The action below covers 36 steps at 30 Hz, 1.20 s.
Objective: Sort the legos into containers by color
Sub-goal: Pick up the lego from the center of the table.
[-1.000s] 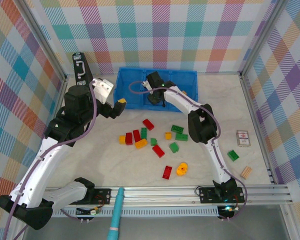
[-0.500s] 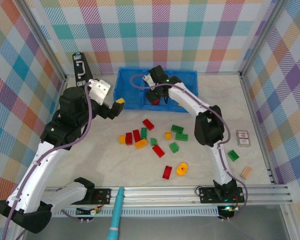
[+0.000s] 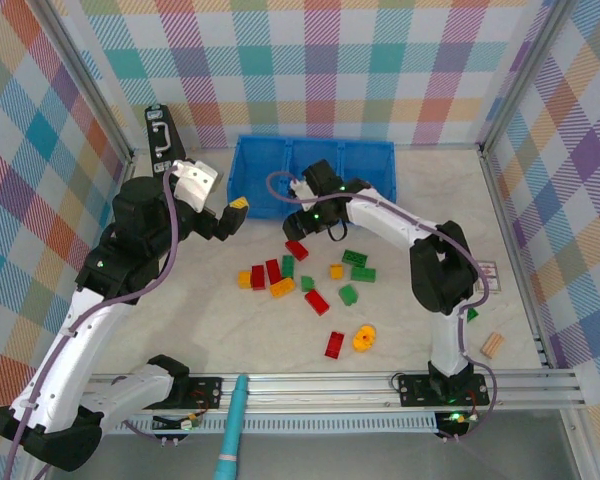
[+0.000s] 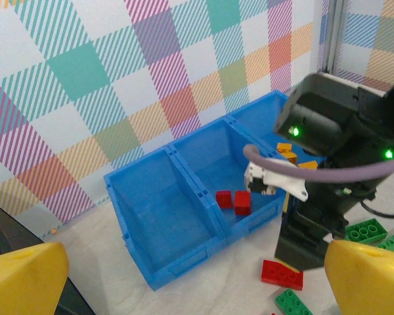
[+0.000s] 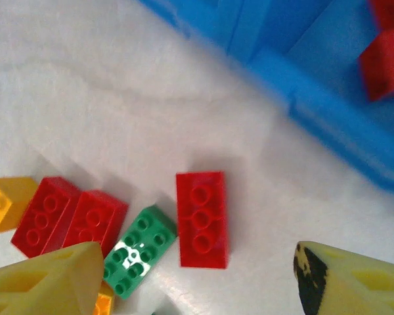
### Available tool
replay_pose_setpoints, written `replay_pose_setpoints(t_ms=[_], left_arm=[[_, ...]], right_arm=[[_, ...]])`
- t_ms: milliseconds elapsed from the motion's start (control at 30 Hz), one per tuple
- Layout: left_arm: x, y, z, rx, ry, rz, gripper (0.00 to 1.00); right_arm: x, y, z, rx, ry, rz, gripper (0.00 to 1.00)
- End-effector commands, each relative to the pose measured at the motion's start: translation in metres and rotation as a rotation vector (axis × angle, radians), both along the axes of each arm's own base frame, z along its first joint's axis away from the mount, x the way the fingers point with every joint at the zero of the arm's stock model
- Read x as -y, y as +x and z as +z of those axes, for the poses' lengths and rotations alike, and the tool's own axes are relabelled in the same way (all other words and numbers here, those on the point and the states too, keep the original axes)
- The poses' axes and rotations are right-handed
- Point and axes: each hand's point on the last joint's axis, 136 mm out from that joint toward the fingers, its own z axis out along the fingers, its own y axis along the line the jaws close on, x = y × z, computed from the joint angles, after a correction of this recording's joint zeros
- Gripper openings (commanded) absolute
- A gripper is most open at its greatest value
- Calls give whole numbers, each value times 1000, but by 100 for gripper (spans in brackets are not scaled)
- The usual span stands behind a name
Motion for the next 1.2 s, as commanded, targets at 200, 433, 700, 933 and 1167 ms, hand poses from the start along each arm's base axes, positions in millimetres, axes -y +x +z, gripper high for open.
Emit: replay_pose_setpoints(t_ms=[200,433,700,933,1167], left_arm=[[-1,-4,9,27,-30,-7,100],[0,-3,7,22,-28,-7,100],[2,0,4,9,-31,-11,100],[4,2,1,0,-33,-19,100],[6,5,0,-12,-33,-22,100]], right_arm=[[-23,-7,-24,-60,58,-27,83],[-25,-3,-49,-48,2,-27,83],[-23,3,-72,-47,-60,-41,80],[-18,2,-93,-40,-145,-47,70],[-13,4,-101,-34,-183,-62,51]])
